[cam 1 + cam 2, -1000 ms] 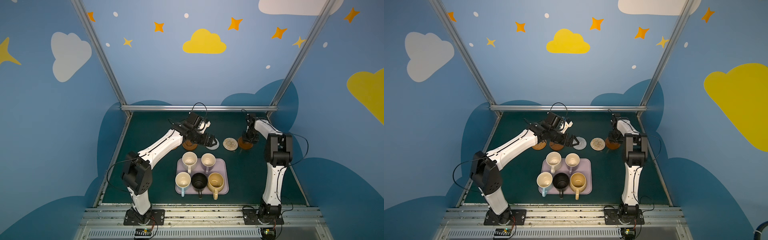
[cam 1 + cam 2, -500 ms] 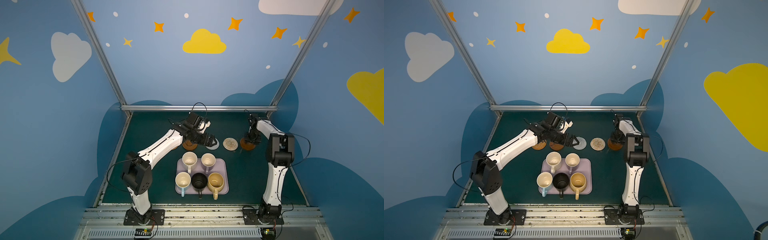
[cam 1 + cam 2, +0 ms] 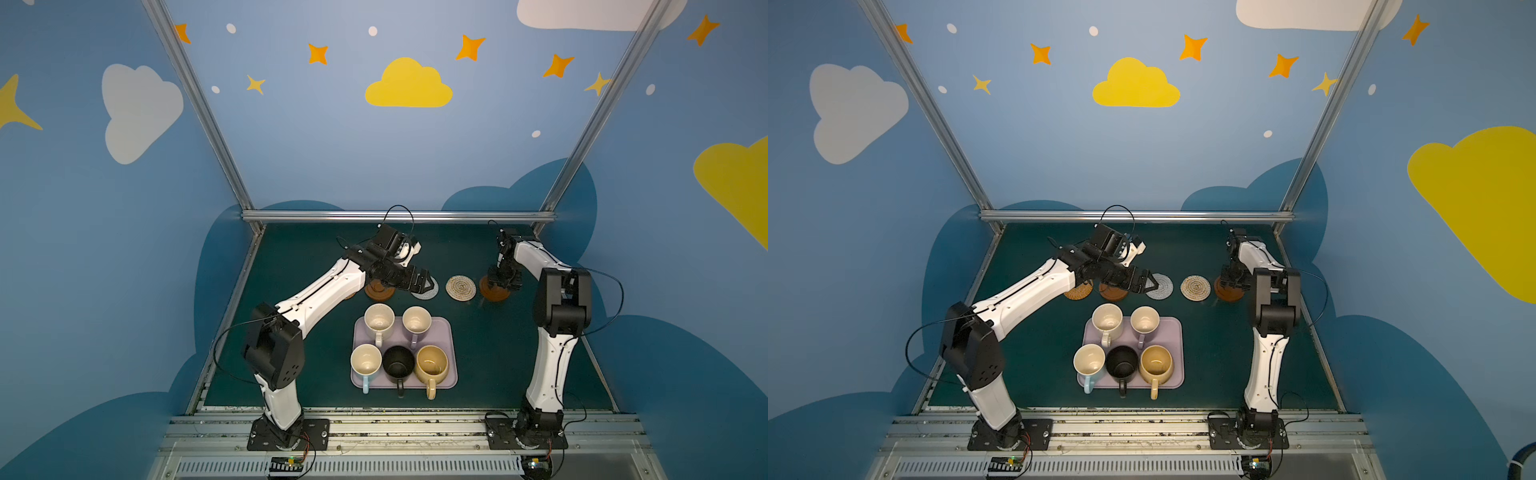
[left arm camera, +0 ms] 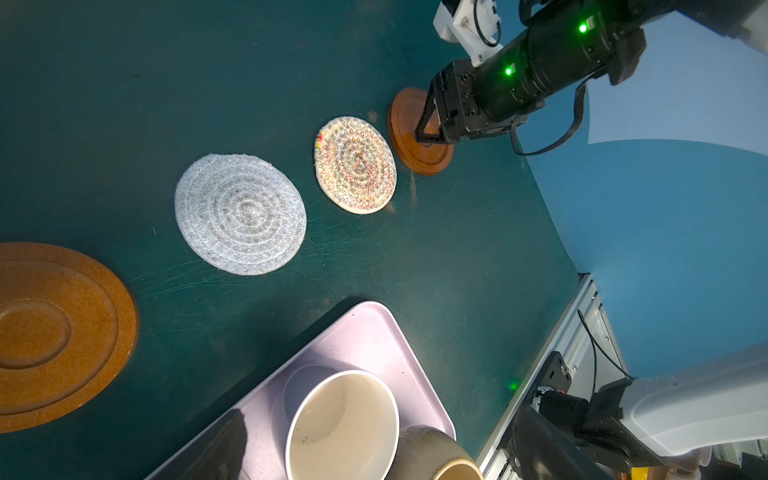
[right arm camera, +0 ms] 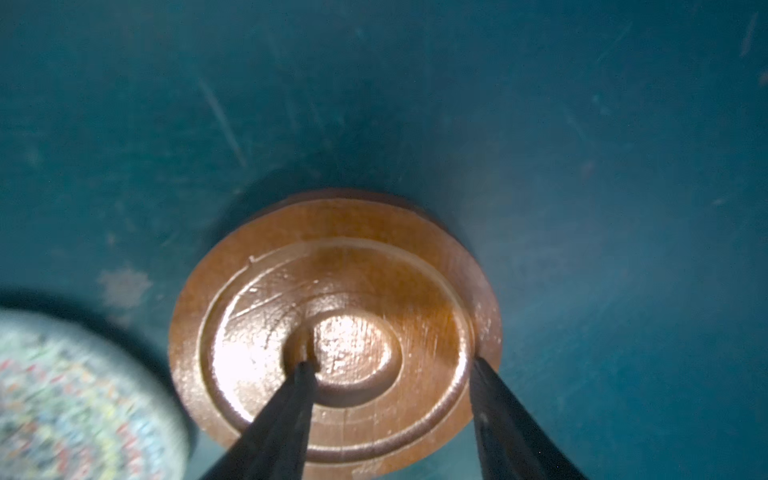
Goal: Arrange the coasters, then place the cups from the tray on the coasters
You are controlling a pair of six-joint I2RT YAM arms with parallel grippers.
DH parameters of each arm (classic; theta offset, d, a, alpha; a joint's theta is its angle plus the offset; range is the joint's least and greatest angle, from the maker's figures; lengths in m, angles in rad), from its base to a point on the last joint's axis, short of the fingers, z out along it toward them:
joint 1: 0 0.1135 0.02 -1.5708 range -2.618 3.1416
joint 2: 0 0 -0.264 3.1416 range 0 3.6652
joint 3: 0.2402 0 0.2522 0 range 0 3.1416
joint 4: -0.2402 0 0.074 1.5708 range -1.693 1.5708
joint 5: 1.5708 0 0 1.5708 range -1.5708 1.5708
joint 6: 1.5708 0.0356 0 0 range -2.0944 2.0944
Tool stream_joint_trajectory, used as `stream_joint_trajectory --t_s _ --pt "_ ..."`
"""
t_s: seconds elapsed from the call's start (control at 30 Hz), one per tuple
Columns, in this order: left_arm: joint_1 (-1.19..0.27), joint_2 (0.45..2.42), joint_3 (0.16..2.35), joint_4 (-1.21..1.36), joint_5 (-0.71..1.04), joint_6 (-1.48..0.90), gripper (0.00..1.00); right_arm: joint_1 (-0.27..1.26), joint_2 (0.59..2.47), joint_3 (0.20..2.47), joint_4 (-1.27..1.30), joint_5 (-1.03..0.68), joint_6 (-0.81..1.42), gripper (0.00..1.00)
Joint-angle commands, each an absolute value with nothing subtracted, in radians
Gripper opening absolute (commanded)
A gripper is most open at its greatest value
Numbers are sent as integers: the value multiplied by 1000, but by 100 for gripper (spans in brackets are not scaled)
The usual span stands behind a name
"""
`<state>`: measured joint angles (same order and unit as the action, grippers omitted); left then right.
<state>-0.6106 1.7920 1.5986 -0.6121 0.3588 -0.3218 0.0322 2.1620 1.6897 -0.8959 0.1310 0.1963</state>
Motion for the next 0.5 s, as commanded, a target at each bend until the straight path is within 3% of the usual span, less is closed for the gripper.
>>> stream_joint_trajectory --t_s 0.0,0.13,0.4,0.47 --pt "-604 1762 1610 -614 332 -322 100 37 2058 1660 -864 82 189 66" --pt "-597 1746 1610 -614 311 -330 100 45 1999 1673 -886 74 191 76" --pt "-592 1712 1595 -635 283 -333 100 68 1959 1679 -919 72 187 74" --pt "-591 1688 1585 -670 255 -340 100 87 1906 1645 -917 78 191 77"
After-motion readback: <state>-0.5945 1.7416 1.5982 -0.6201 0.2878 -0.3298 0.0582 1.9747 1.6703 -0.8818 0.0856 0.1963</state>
